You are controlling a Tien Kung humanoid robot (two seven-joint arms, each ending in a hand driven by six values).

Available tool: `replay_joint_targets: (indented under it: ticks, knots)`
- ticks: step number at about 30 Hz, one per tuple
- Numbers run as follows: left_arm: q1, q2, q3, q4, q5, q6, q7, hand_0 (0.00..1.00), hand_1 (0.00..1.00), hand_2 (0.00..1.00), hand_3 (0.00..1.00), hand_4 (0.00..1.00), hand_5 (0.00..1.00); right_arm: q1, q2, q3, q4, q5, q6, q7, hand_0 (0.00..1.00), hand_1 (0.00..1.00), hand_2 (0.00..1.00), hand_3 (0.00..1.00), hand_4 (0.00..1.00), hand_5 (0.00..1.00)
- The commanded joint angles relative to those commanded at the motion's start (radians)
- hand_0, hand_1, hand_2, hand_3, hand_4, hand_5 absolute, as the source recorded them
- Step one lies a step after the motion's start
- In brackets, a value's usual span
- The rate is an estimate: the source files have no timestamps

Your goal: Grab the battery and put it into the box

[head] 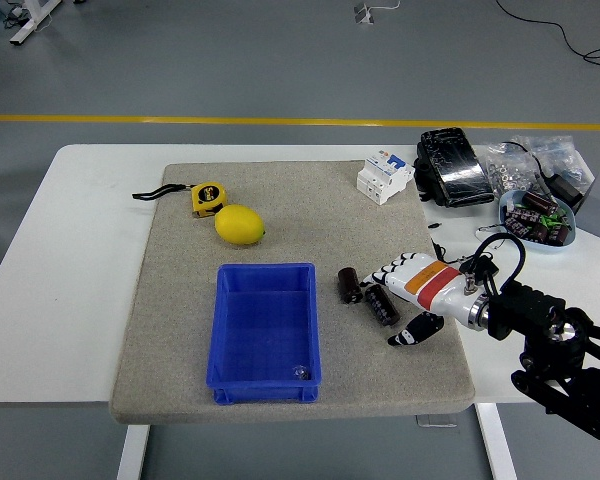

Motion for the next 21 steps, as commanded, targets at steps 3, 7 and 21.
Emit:
replay_joint_targets:
  ticks: [3,7,21]
  knots:
    - [-0.001,0.0,0.0,0.0,0.001,0.0,0.0,0.555,0.562,0.63,0.584,0.632,0.604,0.006,0.002,-0.005,-0.005,0.002,-0.004,0.004,0.744,0.683,0.743,0.804,0.998,0.34]
    - [-0.001,0.0,0.001,0.0,-0.001,0.0,0.0,0.555,0.561,0.628,0.583,0.633,0.606,0.012,0.0,-0.007,-0.011,0.007,-0.01,0.008,0.661,0.63,0.694,0.77,0.998,0.346]
    - [0.002,0.001,-0.009,-0.001,0.015,-0.001,0.005,0.557,0.561,0.627,0.583,0.631,0.603,0.018,0.003,-0.016,-0.024,0.003,-0.018,0.011,0.561,0.569,0.613,0.641,0.933,0.342]
